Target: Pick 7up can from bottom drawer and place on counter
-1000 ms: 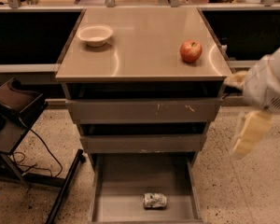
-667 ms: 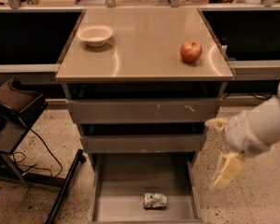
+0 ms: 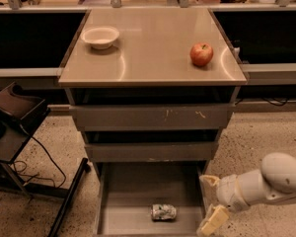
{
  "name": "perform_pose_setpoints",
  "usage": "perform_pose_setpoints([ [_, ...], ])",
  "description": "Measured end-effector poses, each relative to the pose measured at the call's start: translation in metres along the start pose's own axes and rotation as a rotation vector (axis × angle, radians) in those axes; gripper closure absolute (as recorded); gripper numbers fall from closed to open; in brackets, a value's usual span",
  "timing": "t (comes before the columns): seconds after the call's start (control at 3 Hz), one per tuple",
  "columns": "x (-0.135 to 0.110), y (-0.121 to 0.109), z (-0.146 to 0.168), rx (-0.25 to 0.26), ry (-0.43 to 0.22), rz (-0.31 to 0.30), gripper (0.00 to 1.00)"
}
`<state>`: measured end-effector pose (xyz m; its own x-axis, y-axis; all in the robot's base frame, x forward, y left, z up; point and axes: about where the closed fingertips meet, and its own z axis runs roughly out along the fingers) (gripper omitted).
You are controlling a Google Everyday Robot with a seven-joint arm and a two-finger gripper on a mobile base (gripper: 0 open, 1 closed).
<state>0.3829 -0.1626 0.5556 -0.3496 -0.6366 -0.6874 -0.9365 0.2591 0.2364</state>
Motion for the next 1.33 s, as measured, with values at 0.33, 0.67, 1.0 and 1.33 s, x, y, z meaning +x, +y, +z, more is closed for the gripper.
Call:
perform_pose_setpoints([
  [0.33,0.048,-0.011,0.07,-0.076,0.0,0.099,0.0],
  [0.67,0.08,-0.025,0.129,-0.125,0.064,0.172,0.0],
  [1.0,0.079,-0.021,0.137,-0.144,0.064,0.172,0.0],
  [1.33,0.079,-0.023,0.147,-0.102,0.027,0.176,0.0],
])
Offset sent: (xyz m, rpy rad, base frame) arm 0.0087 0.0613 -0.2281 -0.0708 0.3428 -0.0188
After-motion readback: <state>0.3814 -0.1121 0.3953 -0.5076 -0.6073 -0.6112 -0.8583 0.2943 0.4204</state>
